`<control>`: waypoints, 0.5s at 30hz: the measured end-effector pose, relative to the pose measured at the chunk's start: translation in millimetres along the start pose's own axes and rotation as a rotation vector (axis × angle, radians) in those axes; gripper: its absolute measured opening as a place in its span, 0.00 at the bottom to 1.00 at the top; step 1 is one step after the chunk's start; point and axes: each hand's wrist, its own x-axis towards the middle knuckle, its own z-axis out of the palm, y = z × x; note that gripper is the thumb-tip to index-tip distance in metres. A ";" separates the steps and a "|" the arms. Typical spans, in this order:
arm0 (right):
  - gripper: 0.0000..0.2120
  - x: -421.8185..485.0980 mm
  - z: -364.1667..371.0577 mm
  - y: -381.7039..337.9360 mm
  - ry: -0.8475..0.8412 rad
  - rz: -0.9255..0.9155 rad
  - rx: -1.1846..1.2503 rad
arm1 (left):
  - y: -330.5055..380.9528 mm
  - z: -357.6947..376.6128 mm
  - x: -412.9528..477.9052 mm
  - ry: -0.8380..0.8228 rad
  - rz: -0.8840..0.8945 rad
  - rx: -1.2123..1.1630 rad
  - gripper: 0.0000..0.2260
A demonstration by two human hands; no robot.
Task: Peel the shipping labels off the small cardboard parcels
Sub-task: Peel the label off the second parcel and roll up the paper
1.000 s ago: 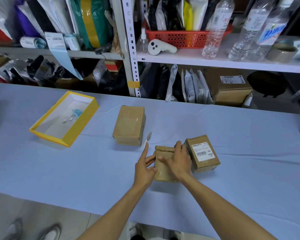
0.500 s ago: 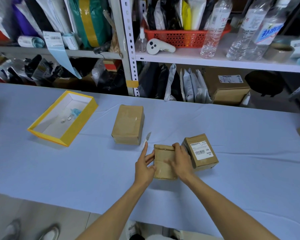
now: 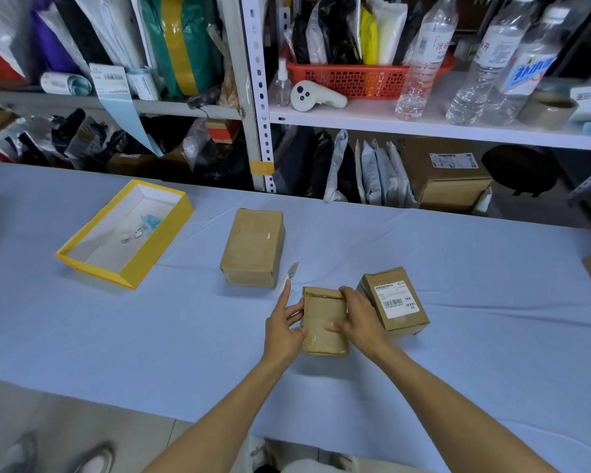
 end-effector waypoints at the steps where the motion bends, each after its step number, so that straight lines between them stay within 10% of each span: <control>1: 0.29 0.5 0.1 -0.3 0.028 -0.014 0.011 | 0.0 -0.4 0.1 -0.003 0.000 0.002 0.43; 9: 0.15 4.1 -1.9 -8.6 0.094 -0.019 -0.033 | 5.1 -1.9 0.8 -0.020 0.003 -0.013 0.42; 15: 0.23 8.5 -10.6 -9.1 -0.005 0.045 -0.014 | 25.8 -12.5 11.5 0.117 0.140 0.133 0.23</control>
